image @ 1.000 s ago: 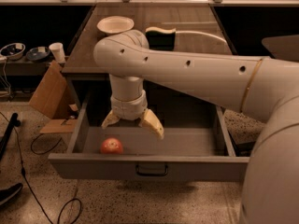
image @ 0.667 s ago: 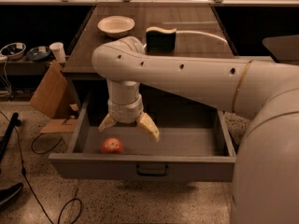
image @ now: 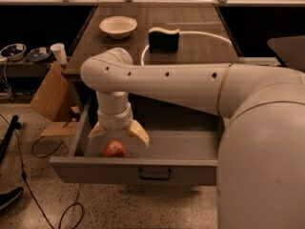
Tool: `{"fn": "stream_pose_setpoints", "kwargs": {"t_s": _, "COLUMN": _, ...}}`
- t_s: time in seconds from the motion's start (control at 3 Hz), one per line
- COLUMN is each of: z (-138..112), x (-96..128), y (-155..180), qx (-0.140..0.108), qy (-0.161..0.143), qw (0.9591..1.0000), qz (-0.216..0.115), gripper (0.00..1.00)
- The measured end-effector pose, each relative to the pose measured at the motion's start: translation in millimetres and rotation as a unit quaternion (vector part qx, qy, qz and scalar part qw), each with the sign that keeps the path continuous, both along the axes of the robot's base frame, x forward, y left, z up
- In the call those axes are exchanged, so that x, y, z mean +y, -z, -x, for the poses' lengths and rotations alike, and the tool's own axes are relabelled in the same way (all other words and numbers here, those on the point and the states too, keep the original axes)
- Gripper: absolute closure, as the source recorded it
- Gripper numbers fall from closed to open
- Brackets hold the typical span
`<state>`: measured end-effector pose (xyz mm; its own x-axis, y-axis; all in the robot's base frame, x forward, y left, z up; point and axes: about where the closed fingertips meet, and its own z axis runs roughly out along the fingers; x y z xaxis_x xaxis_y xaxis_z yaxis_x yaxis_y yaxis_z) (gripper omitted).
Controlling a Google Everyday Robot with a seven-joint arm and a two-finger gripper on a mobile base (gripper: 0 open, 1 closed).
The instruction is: Pick apple from top drawer and place on counter
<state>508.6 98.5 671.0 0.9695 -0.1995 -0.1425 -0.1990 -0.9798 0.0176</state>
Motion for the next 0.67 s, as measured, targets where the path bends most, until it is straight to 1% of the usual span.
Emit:
{"fn": "stream_pose_setpoints", "kwargs": {"t_s": 0.33, "z": 3.0, "x": 16.3, "y": 12.1, "qx": -0.005, "qy": -0.017, "qw": 0.9998, "qz": -0.011, "gripper": 0.0}}
{"fn": "stream_pose_setpoints", "kwargs": {"t_s": 0.67, "z": 6.7, "x": 26.4, "y": 25.1, "qx": -0.01, "qy": -0.043, "qw": 0.9988, "qz": -0.02, "gripper": 0.0}}
